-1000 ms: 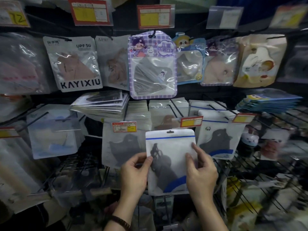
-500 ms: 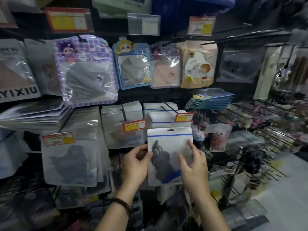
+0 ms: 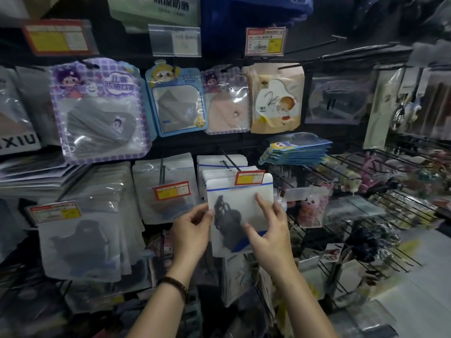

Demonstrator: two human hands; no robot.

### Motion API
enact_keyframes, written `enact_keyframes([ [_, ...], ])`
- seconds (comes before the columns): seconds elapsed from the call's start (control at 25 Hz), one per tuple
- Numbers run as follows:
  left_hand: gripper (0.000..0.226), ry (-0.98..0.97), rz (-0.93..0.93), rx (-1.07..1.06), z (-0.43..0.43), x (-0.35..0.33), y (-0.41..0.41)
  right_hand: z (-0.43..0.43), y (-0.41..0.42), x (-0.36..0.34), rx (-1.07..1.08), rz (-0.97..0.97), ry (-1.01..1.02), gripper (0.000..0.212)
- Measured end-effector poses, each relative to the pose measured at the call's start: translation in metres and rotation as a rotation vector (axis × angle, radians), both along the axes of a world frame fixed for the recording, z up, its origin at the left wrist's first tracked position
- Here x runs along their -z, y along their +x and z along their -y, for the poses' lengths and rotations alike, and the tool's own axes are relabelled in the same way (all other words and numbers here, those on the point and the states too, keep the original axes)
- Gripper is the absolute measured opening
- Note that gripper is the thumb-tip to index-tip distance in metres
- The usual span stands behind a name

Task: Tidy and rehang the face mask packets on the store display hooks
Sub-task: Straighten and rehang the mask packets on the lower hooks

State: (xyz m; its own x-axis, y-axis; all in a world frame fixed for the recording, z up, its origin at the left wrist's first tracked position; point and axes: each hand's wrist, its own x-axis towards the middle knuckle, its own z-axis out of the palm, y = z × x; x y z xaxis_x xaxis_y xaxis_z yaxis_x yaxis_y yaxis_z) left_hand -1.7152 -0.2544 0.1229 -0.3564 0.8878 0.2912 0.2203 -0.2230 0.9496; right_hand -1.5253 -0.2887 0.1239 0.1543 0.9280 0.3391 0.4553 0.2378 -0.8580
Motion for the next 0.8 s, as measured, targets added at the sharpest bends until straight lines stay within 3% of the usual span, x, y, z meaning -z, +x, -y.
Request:
enact_keyframes([
  [0.4,0.026,-0.063,-0.08,-0.076,-0.019,0.002,0.0,-0.024,-0.004,0.0,-0.042,0.069,-0.101,0.081],
  [0.68,0.012,-0.052,-0.058,-0.142,-0.028,0.009,0.004,-0.026,-0.029,0.001,-0.063,0.124,-0.201,0.091],
  [0.8,0.004,-0.034,-0.114,-0.133,-0.023,0.006,-0.008,-0.016,-0.049,0.004,-0.019,0.122,-0.211,0.086],
])
